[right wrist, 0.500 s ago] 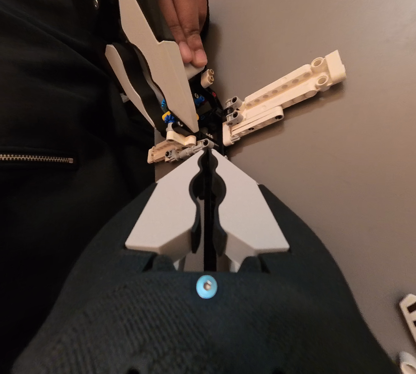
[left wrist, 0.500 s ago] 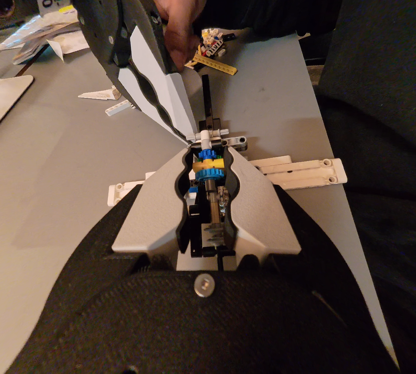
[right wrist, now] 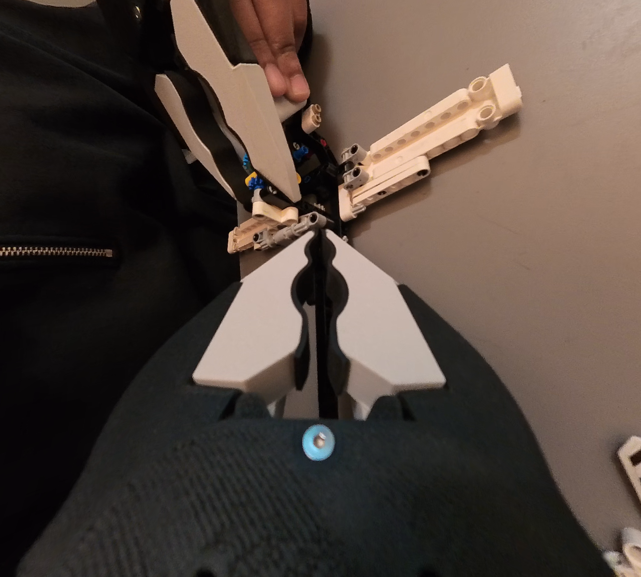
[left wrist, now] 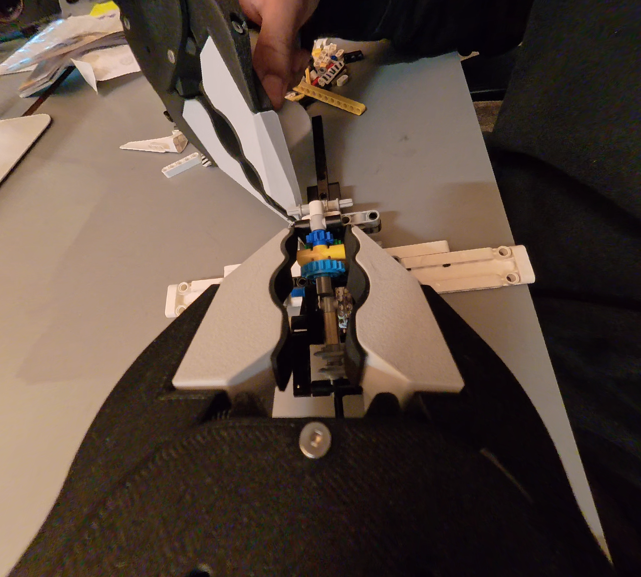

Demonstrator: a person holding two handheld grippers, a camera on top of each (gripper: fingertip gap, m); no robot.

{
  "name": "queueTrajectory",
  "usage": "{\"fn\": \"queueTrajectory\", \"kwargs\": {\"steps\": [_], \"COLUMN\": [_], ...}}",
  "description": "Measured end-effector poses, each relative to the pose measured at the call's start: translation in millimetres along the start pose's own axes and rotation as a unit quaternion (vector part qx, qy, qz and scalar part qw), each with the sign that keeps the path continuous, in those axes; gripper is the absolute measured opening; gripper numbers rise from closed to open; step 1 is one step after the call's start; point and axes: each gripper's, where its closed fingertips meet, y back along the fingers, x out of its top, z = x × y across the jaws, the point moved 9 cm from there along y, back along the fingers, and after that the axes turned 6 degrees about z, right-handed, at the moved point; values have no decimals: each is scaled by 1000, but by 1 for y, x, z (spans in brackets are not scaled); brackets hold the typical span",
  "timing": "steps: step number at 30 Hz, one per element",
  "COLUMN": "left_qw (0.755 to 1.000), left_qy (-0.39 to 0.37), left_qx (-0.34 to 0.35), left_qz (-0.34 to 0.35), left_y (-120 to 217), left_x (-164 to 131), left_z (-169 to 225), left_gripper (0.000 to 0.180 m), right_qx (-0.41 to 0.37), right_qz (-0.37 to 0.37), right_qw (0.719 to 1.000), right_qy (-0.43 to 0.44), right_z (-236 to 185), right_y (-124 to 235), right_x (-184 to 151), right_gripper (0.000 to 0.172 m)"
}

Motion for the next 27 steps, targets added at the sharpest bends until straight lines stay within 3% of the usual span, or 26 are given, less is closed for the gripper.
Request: {"fn": "queueTrajectory", "kwargs": {"steps": [12,14,16,21,27], "left_qw": [1000,1000,1000,1000,1000], "left_qy": [2,-5,-7,-4,-3], "left_qx": [-1,8,9,9,11], "left_qz": [0,1,2,1,1], "left_y": [-1,0,0,0,0], "left_x": [0,0,0,0,0], "left_z": [0,0,0,-1,-1], "left_gripper": [25,25,25,25,25], "right_qx": [-20,-115,-61,-133,-42], "right_qz": [-3,-45,-32,-1,67], "right_qw": [1000,992,998,989,997], "right_qy": [-4,11,13,57,28], "right_z": [1,15,9,5,11], "right_y": [0,1,-5,4,16], "right_x": [-2,-9,-11,-5,-2], "right_gripper": [0,0,0,0,0]}}
